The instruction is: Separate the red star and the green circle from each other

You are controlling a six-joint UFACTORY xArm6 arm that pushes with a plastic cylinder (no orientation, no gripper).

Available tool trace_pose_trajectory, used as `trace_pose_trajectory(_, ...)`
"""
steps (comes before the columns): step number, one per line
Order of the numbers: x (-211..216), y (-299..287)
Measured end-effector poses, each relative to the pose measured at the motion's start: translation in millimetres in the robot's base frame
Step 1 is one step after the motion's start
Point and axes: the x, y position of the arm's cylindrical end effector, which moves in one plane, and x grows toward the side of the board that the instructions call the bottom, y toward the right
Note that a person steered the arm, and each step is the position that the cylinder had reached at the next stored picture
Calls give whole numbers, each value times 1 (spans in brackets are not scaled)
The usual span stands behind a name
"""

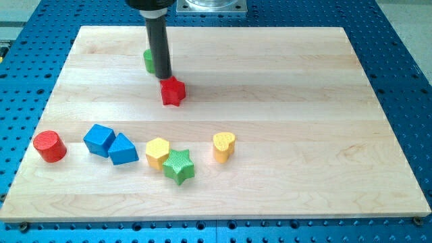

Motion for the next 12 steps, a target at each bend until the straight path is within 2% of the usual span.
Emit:
trace_pose_trajectory(1,-36,0)
trace_pose_trajectory(2,-7,-54)
trace_pose_trajectory(3,-32,-55)
trace_pose_trajectory(4,-64,-15)
trace_pose_trajectory(6,-72,-11)
trace_pose_trajectory(7,-61,-22)
trace_pose_trajectory(9,24,-79)
trace_pose_trajectory(10,38,-53)
trace_pose_trajectory(12,90,32)
